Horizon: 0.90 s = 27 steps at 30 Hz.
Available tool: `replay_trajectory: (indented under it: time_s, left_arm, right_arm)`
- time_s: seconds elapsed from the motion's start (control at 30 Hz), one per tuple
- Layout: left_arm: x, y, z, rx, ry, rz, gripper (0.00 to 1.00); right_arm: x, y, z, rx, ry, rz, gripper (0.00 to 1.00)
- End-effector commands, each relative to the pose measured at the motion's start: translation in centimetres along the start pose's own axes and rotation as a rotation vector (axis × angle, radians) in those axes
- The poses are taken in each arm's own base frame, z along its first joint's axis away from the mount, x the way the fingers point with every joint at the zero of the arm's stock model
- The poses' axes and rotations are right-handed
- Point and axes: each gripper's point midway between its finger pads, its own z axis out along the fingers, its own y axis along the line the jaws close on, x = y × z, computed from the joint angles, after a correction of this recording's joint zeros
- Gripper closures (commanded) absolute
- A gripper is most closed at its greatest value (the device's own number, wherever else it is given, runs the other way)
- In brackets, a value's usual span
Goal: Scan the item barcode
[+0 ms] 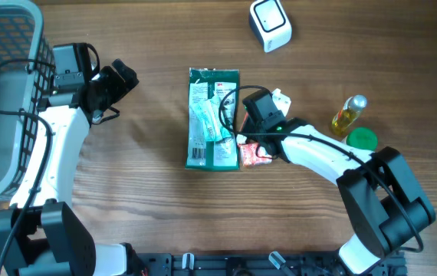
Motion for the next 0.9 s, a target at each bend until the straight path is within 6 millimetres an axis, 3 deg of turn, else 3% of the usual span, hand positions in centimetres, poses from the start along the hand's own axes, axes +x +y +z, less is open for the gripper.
replay_trajectory:
  time_s: [0.0, 0.2, 0.7, 0.87]
  left_arm:
    - [-0.3, 0.0, 0.0, -0.003, -0.007, -0.009, 0.0]
    - [-0.3, 0.0, 0.0, -0.003, -0.007, -0.009, 0.0]
    - [-0.3, 0.0, 0.0, -0.003, -0.007, -0.01, 0.0]
    - [-0.3, 0.0, 0.0, -0.003, -0.007, -0.01, 0.0]
  right_arm:
    - [-0.7, -0.4, 0.5, 0.018, -0.036, -0.013, 0.95]
    - [-0.4, -1.1, 1.7, 0.049, -0.04, -0.017, 0.95]
    - [-0.9, -1.7, 1.7, 0.078, -0.068, -0.013, 0.96]
    - [1.8, -2.1, 1.5, 0.075, 0.076, -0.022, 0.96]
